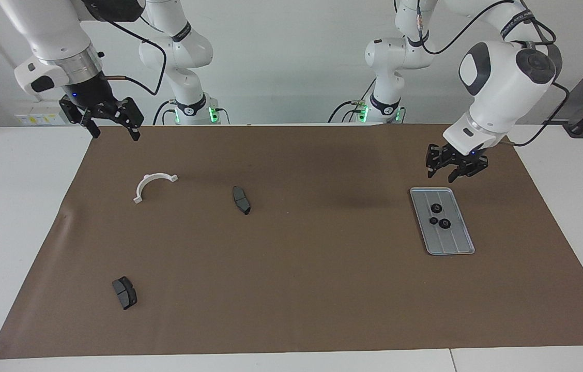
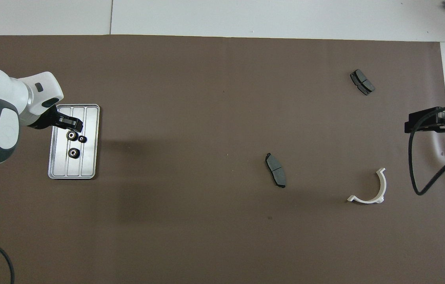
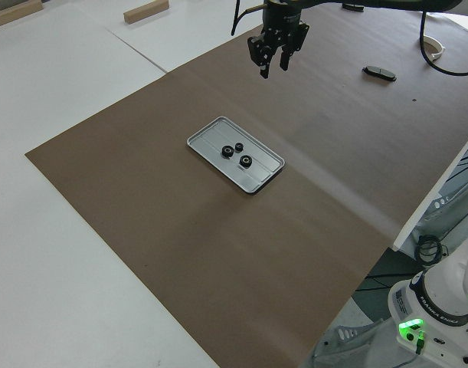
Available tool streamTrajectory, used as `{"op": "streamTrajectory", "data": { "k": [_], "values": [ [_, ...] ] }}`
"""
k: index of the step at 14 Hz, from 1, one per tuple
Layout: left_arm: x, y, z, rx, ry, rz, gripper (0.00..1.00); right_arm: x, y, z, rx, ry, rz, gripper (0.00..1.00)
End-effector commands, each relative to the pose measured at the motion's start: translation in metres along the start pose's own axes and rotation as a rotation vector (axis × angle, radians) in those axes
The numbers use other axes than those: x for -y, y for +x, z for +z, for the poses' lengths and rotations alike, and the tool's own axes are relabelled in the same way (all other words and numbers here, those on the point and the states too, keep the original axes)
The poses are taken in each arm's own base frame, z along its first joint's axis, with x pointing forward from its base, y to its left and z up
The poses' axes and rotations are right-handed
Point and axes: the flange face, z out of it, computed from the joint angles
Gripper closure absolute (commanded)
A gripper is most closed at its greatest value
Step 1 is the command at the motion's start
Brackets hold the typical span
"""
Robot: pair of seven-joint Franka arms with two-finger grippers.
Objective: Pick bearing gear from pile to tray
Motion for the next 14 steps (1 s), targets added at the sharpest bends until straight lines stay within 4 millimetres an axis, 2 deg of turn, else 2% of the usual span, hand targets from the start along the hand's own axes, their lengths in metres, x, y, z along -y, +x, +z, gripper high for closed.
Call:
{"op": "streamTrajectory", "data": {
  "k": [1,3,6,8,14],
  "values": [
    [-0.007,-0.031,-0.04,0.001,0.019,-0.007,0.09,0.001,0.0,0.0,-0.014,-0.006,0.007,0.0],
    [-0.01,-0.045,-0.057,-0.004,0.023,-0.007,0.0,0.002,0.0,0.0,-0.012,-0.007,0.003,0.0],
    [-0.009,-0.049,-0.062,0.007,0.037,-0.007,0.0,0.002,0.001,-0.001,-0.023,-0.013,-0.02,0.0],
    [-0.01,-0.054,-0.078,-0.01,0.07,-0.003,0.0,0.002,0.002,0.001,-0.03,-0.011,-0.02,0.0],
    [-0.005,-0.055,-0.086,-0.053,0.076,-0.104,0.0,0.0,0.002,0.004,-0.028,-0.009,-0.008,0.0]
  ]
}}
